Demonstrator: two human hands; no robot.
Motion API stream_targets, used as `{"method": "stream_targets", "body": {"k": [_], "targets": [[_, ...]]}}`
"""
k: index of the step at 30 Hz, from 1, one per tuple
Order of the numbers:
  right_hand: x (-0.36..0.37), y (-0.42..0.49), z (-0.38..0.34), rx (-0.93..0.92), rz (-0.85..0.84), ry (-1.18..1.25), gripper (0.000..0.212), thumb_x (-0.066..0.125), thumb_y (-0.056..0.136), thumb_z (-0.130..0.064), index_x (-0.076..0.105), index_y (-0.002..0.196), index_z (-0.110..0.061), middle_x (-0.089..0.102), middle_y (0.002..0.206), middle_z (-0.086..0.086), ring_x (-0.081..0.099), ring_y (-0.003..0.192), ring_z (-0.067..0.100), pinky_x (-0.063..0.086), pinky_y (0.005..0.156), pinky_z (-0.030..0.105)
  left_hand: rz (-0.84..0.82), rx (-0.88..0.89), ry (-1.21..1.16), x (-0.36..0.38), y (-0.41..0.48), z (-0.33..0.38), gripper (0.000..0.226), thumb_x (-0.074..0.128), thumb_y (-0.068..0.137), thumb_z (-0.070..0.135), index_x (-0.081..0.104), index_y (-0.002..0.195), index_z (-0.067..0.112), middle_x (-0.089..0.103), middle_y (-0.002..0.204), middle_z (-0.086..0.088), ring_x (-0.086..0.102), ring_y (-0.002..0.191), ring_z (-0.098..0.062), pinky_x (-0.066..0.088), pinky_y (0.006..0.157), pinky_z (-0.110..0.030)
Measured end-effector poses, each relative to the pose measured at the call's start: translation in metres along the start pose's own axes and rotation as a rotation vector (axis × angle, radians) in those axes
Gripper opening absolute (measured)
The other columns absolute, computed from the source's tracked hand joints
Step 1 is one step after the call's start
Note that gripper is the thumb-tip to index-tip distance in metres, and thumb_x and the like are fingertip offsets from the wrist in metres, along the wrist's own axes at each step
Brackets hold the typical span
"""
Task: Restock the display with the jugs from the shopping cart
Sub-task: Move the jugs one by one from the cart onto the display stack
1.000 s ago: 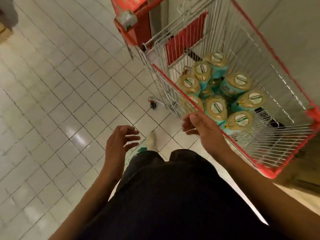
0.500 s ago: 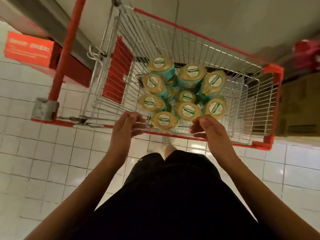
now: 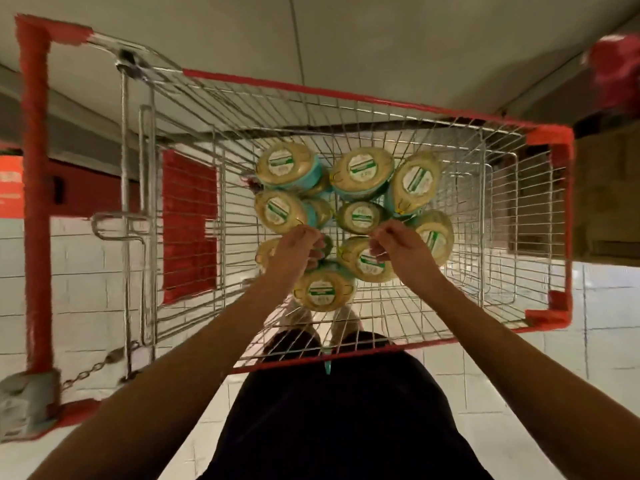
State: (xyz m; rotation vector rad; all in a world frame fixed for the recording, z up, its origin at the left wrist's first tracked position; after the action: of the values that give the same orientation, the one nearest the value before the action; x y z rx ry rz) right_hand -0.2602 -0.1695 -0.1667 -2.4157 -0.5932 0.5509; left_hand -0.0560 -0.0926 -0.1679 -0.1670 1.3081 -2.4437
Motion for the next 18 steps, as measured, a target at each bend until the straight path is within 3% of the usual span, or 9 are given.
{"method": "stream_targets", "body": {"k": [2,4,6,11,14,18], "targets": [[0.004,0.031,0.012,0.011,0.026,-0.164,0.021,0.061,0.104,-0.014,0.061,0.088,-0.028,0.068,0.086,0.000,0.065,0.079,0.007,0.051,0.080,0.036,-0.035,-0.055,0.050,0.010,0.042,-0.010,0.012,0.054,0.106,0.017,0.060,0.099,0.009,0.064,0.083,-0.004,0.059,0.070,-0.017,0.050,0.057,-0.023],[0.007,0.065,0.024,0.043,0.035,-0.333,0.008,0.066,0.099,-0.012,0.064,0.106,-0.015,0.070,0.101,0.009,0.068,0.096,0.018,0.052,0.086,0.043,-0.090,-0.103,0.118,0.019,0.079,-0.027,0.015,0.052,0.105,0.017,0.058,0.092,0.013,0.063,0.079,-0.002,0.058,0.066,-0.015,0.050,0.058,-0.026],[0.004,0.102,0.031,0.082,0.070,-0.462,0.032,0.068,0.096,-0.011,0.059,0.125,-0.002,0.064,0.121,0.021,0.063,0.113,0.038,0.052,0.095,0.049,-0.126,-0.180,0.168,0.027,0.112,-0.044,0.019,0.052,0.103,0.018,0.056,0.084,0.018,0.061,0.075,-0.002,0.058,0.066,-0.016,0.048,0.064,-0.030],[-0.014,0.189,0.033,0.024,0.169,-0.832,0.048,0.063,0.093,-0.012,0.051,0.138,0.001,0.052,0.137,0.026,0.048,0.129,0.046,0.045,0.105,0.058,-0.114,-0.350,0.088,0.049,0.195,-0.068,0.032,0.048,0.105,0.020,0.049,0.073,0.019,0.056,0.051,0.004,0.053,0.041,-0.007,0.042,0.045,-0.021],[-0.021,0.226,0.032,-0.057,0.176,-1.081,0.059,0.062,0.092,-0.017,0.043,0.147,-0.004,0.045,0.148,0.022,0.038,0.141,0.045,0.035,0.114,0.061,-0.048,-0.373,-0.006,0.053,0.228,-0.075,0.030,0.045,0.108,0.029,0.061,0.085,0.017,0.071,0.068,0.004,0.067,0.062,-0.013,0.054,0.063,-0.030],[-0.026,0.261,0.028,-0.089,0.153,-1.285,0.066,0.069,0.089,-0.026,0.044,0.147,-0.008,0.048,0.149,0.019,0.035,0.145,0.044,0.020,0.121,0.065,-0.035,-0.408,-0.189,0.069,0.270,-0.076,0.029,0.039,0.112,0.027,0.060,0.110,0.008,0.068,0.095,-0.010,0.065,0.083,-0.025,0.056,0.076,-0.037]]}}
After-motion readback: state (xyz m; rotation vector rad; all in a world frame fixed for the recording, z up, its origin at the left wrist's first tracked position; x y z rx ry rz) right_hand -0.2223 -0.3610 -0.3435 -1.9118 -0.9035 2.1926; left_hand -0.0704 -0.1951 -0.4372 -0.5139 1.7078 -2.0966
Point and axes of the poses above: each hand's wrist, its own y-axis towards the middle knuckle, its own x-axis out of the palm, z = x × y, the point moved 3 cm from there along y, towards the middle knuckle
